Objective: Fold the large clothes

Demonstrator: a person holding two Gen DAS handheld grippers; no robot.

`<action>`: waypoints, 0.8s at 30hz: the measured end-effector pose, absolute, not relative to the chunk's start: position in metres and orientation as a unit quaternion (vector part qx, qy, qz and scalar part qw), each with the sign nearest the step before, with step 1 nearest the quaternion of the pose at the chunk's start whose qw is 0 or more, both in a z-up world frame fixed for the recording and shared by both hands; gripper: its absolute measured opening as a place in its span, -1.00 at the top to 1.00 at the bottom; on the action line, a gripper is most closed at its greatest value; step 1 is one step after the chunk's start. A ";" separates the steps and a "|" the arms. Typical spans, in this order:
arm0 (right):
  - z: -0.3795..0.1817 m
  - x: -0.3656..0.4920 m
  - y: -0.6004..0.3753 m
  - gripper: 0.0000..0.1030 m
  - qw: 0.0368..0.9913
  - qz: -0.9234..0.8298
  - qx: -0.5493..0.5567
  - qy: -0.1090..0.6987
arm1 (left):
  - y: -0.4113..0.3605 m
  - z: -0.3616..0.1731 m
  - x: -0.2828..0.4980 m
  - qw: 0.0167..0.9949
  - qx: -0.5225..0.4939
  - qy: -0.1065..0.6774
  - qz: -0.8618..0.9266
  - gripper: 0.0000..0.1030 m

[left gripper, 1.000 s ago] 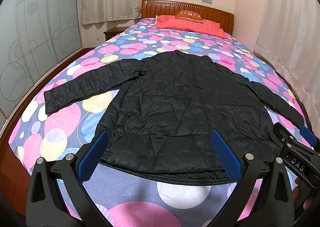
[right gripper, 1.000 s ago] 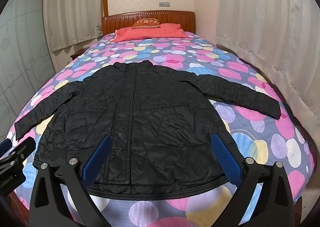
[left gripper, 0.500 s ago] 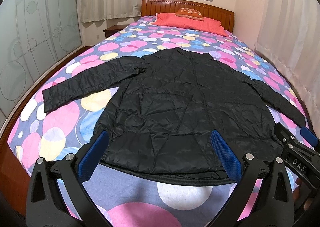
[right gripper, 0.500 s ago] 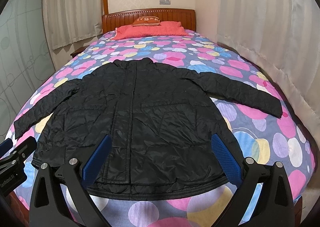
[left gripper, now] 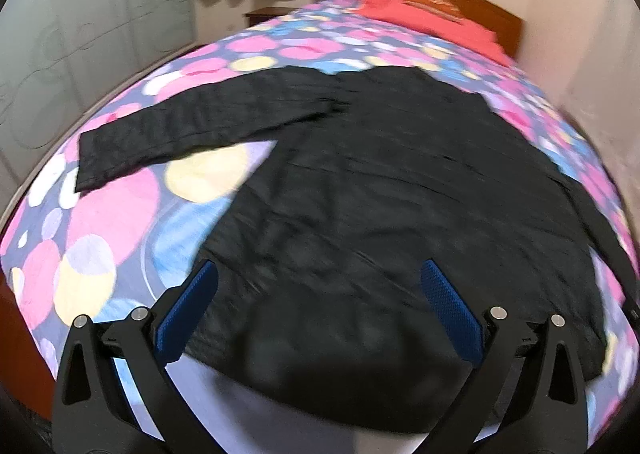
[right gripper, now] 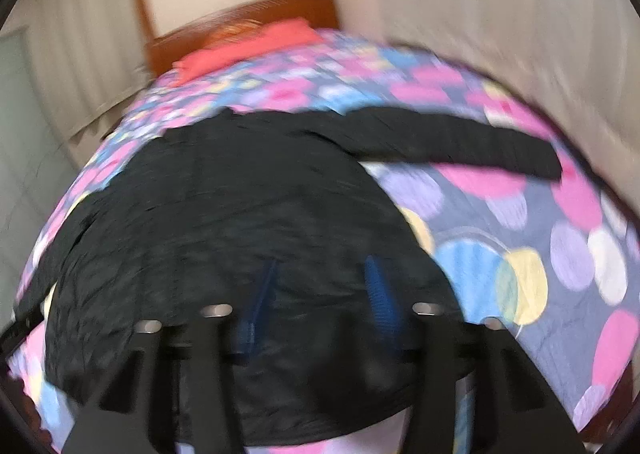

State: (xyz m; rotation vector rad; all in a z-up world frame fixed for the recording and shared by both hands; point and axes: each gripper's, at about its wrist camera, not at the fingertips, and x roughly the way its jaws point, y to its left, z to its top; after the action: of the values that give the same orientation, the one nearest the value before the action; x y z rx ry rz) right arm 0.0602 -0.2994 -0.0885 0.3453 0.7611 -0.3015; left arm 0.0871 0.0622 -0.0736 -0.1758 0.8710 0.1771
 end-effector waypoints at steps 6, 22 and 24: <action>-0.110 0.064 -0.401 -0.39 0.876 -0.194 0.285 0.338 | 0.114 -0.101 0.124 0.867 -0.159 0.453 0.134 -0.28; -0.172 0.086 -0.578 -0.39 0.802 -0.267 0.497 0.194 | 0.153 -0.141 0.142 0.838 -0.205 0.468 0.193 -0.85; -0.170 0.087 -0.584 -0.39 0.805 -0.274 0.495 0.178 | 0.151 -0.141 0.140 0.841 -0.195 0.465 0.196 -0.85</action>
State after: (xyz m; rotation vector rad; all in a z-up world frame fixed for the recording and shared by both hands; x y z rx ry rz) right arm 0.0870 -0.5843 -0.1704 1.0600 0.3815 -0.5873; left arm 0.1398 0.1510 -0.1407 -0.4126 0.9823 0.4140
